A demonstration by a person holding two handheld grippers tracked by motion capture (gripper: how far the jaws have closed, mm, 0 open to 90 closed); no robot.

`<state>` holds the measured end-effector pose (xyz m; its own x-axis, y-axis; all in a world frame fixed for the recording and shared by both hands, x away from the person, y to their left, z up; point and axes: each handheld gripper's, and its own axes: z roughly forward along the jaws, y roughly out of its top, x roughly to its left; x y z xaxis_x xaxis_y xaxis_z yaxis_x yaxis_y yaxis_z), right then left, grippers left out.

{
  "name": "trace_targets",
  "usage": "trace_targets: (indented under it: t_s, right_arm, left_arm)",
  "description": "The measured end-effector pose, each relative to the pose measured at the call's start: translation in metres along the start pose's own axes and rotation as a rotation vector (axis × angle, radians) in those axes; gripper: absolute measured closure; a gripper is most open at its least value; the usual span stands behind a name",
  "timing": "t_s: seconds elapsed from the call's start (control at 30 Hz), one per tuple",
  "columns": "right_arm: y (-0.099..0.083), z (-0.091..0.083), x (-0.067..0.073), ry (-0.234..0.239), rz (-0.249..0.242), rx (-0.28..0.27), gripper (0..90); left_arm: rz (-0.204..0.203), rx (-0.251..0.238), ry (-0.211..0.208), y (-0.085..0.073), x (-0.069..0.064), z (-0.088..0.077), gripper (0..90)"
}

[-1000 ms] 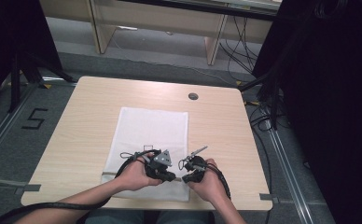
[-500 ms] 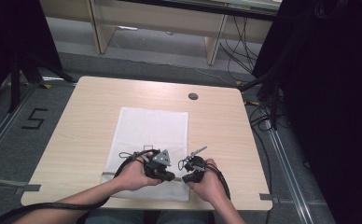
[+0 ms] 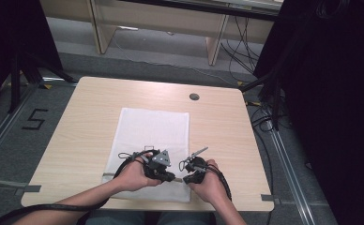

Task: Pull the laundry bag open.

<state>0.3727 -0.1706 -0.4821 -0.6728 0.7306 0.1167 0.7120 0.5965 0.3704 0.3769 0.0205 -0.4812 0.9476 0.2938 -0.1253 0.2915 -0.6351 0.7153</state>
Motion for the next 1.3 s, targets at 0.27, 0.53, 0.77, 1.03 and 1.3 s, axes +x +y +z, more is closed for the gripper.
trace_targets:
  t_s: [0.27,0.53,0.77,1.03,1.3]
  right_arm:
    - [0.0000,0.0002,-0.0008,-0.001,-0.011,-0.004,90.0]
    - [0.0000,0.0003,-0.0006,-0.003,-0.013,-0.005,90.0]
    - [0.0000,0.0003,-0.0007,-0.002,-0.013,-0.005,90.0]
    - [0.0000,-0.0001,-0.0001,-0.004,-0.001,0.005,90.0]
    - [0.0002,0.0000,-0.0002,-0.003,-0.003,0.004,90.0]
  left_arm:
    - [-0.008,-0.006,-0.006,-0.0003,-0.0012,-0.0002,87.3]
    - [-0.008,-0.012,0.000,-0.0007,-0.0009,-0.0036,87.3]
    - [-0.018,-0.006,0.001,-0.0018,-0.0011,-0.0039,87.3]
    - [-0.008,-0.011,-0.005,-0.0022,-0.0008,-0.0060,87.4]
    - [-0.024,-0.019,-0.002,-0.0033,-0.0013,-0.0081,87.5]
